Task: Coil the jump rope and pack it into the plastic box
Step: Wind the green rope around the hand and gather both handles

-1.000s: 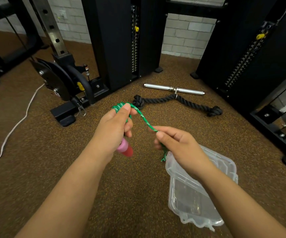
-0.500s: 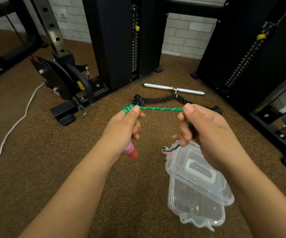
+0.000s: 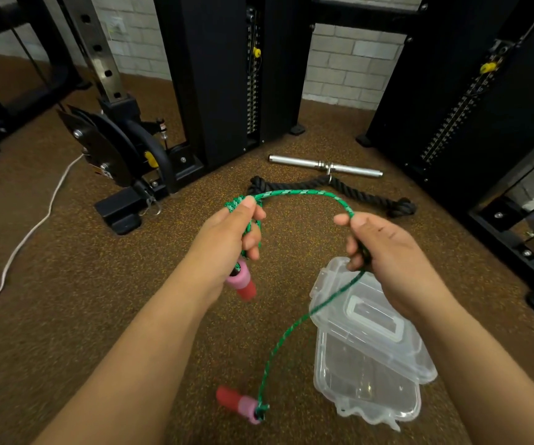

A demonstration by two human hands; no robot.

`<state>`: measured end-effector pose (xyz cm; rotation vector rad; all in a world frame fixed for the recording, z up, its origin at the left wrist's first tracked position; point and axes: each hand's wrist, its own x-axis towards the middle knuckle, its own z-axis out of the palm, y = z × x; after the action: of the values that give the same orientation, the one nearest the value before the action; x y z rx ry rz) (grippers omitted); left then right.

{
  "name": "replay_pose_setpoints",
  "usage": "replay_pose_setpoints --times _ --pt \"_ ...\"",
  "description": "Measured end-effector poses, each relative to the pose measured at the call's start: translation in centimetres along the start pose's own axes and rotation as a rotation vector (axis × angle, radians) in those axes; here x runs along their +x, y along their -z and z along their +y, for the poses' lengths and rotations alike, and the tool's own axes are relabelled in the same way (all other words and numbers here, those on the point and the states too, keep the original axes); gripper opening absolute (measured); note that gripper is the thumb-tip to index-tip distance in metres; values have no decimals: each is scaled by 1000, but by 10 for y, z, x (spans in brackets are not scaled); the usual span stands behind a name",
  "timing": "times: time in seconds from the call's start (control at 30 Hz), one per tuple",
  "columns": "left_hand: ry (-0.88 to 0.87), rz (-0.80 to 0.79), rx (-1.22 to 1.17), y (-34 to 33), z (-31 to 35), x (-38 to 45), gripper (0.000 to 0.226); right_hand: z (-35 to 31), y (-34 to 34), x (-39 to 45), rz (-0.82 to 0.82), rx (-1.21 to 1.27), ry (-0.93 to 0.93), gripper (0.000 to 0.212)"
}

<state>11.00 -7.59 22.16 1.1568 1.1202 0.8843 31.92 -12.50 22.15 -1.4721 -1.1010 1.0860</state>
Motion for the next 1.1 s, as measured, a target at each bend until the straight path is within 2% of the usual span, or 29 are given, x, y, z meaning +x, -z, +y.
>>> replay_pose_setpoints --times 0.33,0.5,0.67,0.8,0.9,1.0,1.1 --pt "34 -75 -79 -6 2 -3 35 -3 0 0 211 -15 130 23" --pt "49 -130 -206 -12 5 -5 36 14 -9 1 128 -167 138 23" --pt "69 -172 -204 -15 3 -7 35 15 -19 -1 66 -121 187 18" --pt "89 -223 -210 -18 2 -8 33 11 -16 1 190 -31 160 14" --pt "113 -281 -290 -22 5 -10 33 16 -16 4 245 -62 118 11" --pt "135 -295 -449 -24 7 -8 35 30 -26 3 179 -230 105 19" --pt "149 -254 -531 -23 8 -8 36 40 -39 -3 10 -429 134 28"
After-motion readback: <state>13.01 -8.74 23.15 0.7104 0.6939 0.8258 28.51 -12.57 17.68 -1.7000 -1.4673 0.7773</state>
